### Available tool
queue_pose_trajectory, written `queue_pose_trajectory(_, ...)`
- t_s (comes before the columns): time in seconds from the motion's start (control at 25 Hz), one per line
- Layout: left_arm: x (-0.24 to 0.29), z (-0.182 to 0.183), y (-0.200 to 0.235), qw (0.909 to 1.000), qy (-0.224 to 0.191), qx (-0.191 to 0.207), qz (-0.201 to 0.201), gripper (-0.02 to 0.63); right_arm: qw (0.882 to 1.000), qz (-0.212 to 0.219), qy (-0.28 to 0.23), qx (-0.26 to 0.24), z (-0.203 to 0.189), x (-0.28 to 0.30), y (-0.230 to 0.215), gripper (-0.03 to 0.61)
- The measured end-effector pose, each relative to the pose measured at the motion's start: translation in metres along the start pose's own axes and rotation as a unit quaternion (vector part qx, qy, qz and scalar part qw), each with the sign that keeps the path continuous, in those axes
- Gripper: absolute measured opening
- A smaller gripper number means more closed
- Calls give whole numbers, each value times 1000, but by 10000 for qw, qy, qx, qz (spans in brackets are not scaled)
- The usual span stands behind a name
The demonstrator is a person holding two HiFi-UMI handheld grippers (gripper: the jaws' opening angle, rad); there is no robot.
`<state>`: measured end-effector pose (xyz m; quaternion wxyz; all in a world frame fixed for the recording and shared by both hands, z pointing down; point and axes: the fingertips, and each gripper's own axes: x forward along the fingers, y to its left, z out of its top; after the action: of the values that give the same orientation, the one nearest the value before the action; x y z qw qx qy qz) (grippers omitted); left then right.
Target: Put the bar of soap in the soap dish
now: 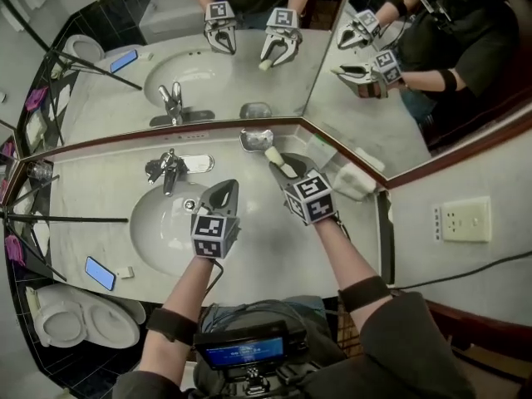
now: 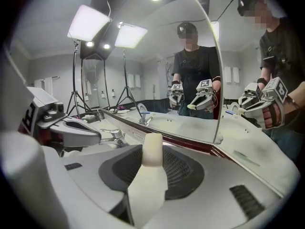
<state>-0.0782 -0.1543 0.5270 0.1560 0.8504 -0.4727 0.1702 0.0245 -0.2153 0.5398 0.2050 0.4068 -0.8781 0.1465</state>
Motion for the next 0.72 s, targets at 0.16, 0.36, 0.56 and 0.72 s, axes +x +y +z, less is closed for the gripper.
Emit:
queue_pose_trajectory(0.16,-8,0,-18,9999,4,70,-86,2,9999,16,-52,-117,-10,-44,14,155)
queue_pose_trajectory(0.36,-17,-6,-36,9995,23,286,-108,2,9992,144,80,-356,-28,-68,28,155)
queue_pose_trajectory(0.56,-30,-16,-33,9995,76,286,52,2,9958,486,343,-690,-46,-57,51,155)
queue_pose_trajectory(0.72,-43,-30,-22,9994,181,180,246,2,9863,935,858,-1053,-73,-38,86,155)
